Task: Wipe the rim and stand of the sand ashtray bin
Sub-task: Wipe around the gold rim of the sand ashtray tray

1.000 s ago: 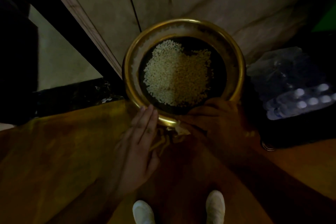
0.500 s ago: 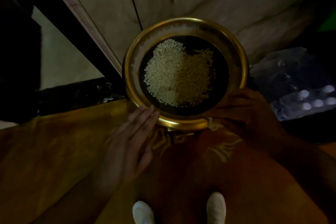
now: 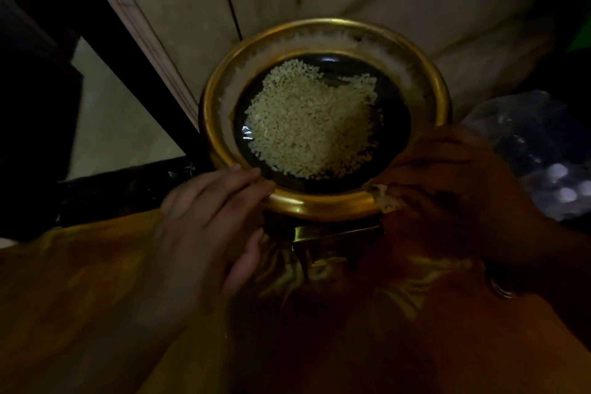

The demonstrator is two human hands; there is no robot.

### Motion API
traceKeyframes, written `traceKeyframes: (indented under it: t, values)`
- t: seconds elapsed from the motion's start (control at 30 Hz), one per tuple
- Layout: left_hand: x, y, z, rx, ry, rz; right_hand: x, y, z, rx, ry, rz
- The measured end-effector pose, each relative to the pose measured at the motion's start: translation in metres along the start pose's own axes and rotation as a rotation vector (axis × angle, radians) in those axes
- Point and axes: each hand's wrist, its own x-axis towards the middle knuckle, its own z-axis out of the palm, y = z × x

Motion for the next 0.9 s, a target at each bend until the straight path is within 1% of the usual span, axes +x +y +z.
traceKeyframes:
  t: [0.13, 0.27, 0.37, 0.57, 0.77, 0.9]
  values:
    - [-0.007, -0.004, 0.017, 0.072, 0.110, 0.028, 0.001, -0.003, 0.004, -0.065, 0.044, -0.050]
    - [-0.010, -0.004, 0.030, 0.115, 0.184, 0.044, -0.001, -0.004, 0.008, -0.098, 0.082, -0.058]
    - [-0.011, -0.002, 0.037, 0.120, 0.237, 0.040, -0.004, -0.002, 0.013, -0.119, 0.124, -0.086]
    - [-0.012, -0.006, 0.047, 0.132, 0.343, 0.069, -0.005, -0.014, 0.020, -0.130, 0.223, -0.075]
    - [-0.009, -0.005, 0.047, 0.101, 0.380, 0.070, 0.001, -0.040, 0.033, -0.141, 0.250, -0.060]
    - [-0.006, -0.008, 0.042, 0.105, 0.386, 0.103, 0.000, -0.040, 0.032, -0.161, 0.287, -0.049]
